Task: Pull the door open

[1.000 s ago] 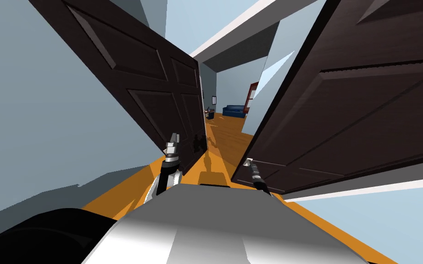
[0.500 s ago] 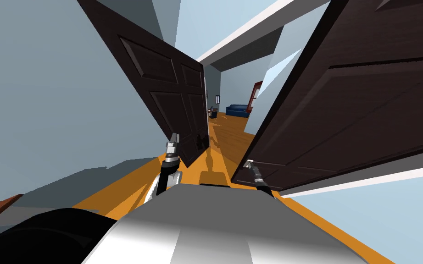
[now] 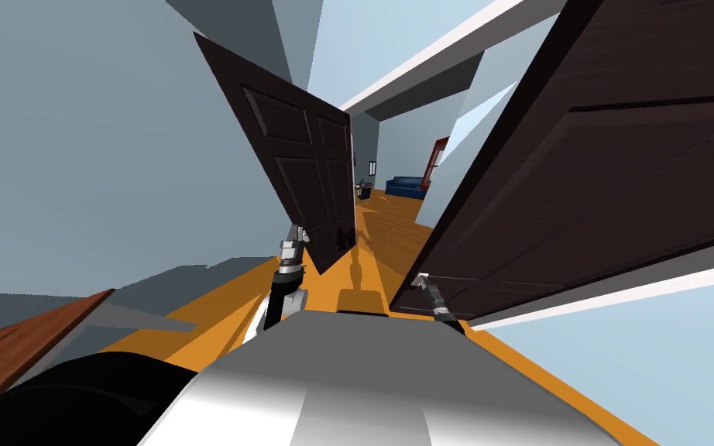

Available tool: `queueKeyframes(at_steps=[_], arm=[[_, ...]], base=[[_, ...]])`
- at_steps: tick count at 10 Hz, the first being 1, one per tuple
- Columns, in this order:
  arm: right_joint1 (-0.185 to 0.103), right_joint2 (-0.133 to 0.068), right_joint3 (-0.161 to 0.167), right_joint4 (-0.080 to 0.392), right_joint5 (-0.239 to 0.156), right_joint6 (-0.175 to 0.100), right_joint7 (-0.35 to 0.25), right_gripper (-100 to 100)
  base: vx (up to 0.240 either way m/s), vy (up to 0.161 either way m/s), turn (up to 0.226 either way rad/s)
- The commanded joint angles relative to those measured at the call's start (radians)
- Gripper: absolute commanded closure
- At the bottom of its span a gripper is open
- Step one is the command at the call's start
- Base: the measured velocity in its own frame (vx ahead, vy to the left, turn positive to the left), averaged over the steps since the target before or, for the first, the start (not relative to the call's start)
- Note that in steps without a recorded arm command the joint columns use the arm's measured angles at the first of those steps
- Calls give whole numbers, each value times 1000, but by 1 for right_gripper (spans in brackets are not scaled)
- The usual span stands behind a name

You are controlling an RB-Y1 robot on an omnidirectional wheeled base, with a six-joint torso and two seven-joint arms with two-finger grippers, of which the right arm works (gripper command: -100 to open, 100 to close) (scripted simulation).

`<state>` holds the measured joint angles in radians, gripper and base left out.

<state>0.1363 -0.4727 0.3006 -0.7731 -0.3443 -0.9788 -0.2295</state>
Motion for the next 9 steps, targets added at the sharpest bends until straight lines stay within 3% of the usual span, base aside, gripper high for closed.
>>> queueKeyframes(at_steps=[1,5,6,9], arm=[[19,-18,18,4,0,-34,-13,100],[57,-58,60,1,1,-96,-42,100],[47,-47,59,11,4,-90,-39,100],[69,-71,88,31,-1,-146,-56,100]], base=[[-202,-37,115],[-194,-66,110],[-81,-11,8],[-191,-73,181]])
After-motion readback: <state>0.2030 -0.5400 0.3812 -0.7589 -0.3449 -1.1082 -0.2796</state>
